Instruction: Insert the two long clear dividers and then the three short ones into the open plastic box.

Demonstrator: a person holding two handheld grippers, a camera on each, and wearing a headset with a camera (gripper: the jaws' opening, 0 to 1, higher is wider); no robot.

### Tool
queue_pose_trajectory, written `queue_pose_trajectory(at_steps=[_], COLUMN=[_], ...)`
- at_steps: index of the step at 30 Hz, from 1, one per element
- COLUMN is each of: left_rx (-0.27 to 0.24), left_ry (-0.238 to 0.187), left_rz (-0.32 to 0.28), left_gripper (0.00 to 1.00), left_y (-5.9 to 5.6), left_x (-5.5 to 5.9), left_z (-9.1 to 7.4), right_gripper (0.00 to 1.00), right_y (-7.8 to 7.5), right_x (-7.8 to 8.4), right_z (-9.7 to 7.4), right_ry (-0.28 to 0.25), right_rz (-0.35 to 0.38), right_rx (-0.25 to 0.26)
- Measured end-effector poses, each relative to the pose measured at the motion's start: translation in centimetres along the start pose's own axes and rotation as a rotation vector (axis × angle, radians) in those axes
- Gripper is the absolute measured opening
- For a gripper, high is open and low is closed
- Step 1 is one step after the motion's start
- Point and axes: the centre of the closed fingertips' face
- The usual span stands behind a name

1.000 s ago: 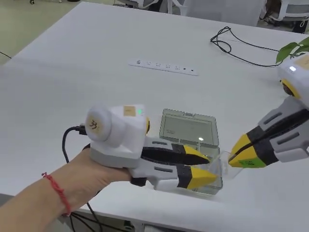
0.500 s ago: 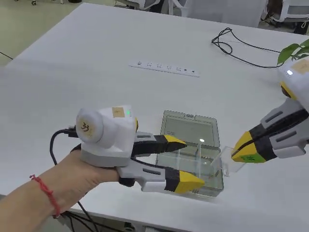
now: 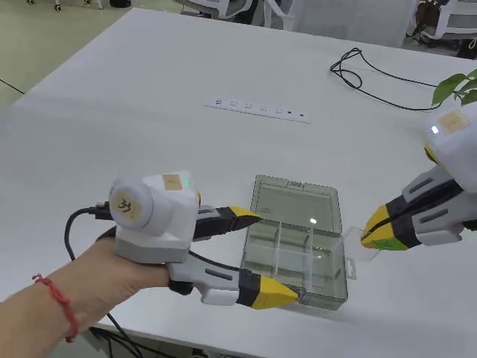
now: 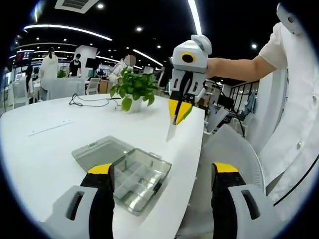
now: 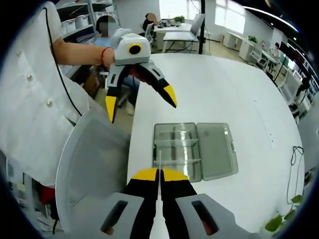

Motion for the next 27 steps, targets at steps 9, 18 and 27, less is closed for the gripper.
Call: queue_pose_trajectory(at_steps=[9, 18, 27], left_rx=[-0.036, -0.054, -0.063], left_ry=[0.037, 0.047, 0.038], left_rz=[0.0, -0.025, -0.036], left_gripper=[0.96, 1.0, 1.0], left_y=[1.3, 1.8, 1.9], left_x=[1.9, 3.0, 3.3], left_z=[-0.7, -1.6, -1.8], right_gripper=[0.03, 0.03, 0.03], right_y=[-1.7, -2.8, -3.0], right_x=[1.1, 2.7, 3.4], right_z=[1.8, 4.5, 5.8], right_ry=[0.037, 0.072, 0.095], right_rz=[-0.032, -0.031, -0.036], right_rx=[0.031, 0.043, 0.037])
Point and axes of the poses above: the centre of the closed fingertips' face, and the gripper's own axes: z roughly forward along the fingers, y roughly to its left, x roughly out of its underside, and after that the axes turned 3 degrees about -y, right-handed
